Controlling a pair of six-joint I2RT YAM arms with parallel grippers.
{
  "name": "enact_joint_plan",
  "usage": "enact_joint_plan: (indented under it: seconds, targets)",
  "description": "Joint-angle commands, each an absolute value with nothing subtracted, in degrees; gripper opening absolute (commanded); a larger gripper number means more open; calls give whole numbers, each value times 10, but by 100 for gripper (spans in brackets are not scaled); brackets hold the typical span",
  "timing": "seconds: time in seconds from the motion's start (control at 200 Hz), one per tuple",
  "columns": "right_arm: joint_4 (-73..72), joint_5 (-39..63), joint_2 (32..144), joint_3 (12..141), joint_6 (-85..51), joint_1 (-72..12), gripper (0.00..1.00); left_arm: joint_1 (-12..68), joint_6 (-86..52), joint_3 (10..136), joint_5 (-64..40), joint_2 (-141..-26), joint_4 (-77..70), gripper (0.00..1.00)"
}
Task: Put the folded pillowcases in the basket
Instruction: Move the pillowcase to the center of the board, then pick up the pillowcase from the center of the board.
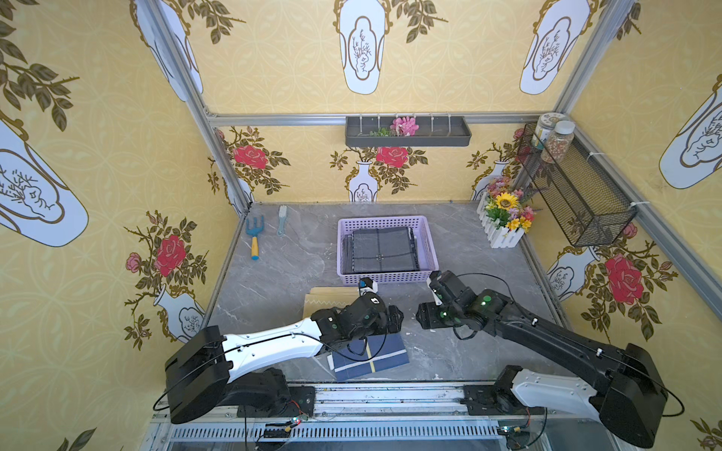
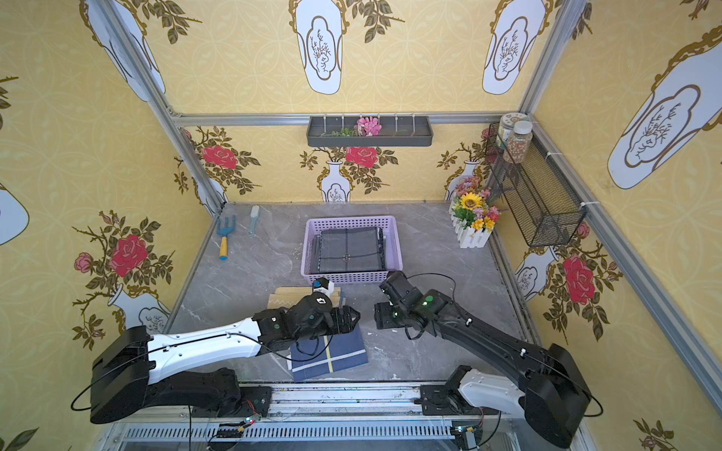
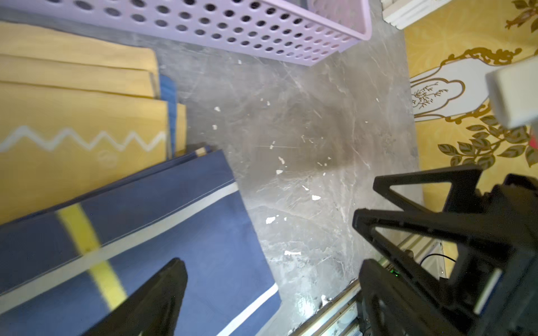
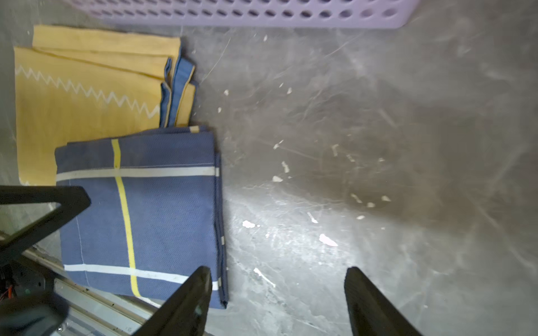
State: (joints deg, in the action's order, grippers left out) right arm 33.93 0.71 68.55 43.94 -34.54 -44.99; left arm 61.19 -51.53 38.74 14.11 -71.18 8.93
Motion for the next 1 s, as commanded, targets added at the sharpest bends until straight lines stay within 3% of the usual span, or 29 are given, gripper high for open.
enact_joint_plan:
  seconds: [0.0, 0.185, 0.485, 0.995]
  targets:
    - [280, 0, 734, 447, -392, -492, 75, 608, -544, 360, 178, -675, 141, 98]
    - [238, 16, 828, 471, -412, -536, 71, 607, -588, 307, 185, -595, 185, 97]
    - [215, 32, 903, 492, -426, -542, 65, 607, -651, 263, 192, -523, 258, 95]
    - [210, 45, 945, 505, -435, -536, 55, 607, -690, 242, 194, -519, 300, 91]
